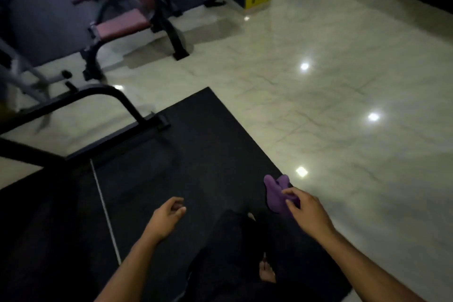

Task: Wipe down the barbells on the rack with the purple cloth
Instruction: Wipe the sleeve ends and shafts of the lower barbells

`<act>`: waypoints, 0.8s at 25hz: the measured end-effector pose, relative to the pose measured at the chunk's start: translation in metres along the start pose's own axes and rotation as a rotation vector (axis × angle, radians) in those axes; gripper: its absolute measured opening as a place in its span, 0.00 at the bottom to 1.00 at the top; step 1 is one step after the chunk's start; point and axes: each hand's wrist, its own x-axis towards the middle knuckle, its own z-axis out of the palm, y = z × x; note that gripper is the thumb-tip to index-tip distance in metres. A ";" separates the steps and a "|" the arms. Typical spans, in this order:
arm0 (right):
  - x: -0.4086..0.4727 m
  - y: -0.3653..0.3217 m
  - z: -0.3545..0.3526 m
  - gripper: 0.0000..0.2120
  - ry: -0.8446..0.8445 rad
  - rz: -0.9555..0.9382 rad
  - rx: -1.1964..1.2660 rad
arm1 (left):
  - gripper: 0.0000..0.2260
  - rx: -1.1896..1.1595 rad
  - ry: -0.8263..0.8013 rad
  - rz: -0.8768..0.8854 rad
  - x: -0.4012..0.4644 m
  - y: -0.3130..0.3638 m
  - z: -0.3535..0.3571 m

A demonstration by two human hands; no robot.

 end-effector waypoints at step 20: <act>0.386 -0.548 0.239 0.15 -0.653 -0.795 -0.355 | 0.25 -0.130 0.354 -0.359 0.175 -0.183 -0.350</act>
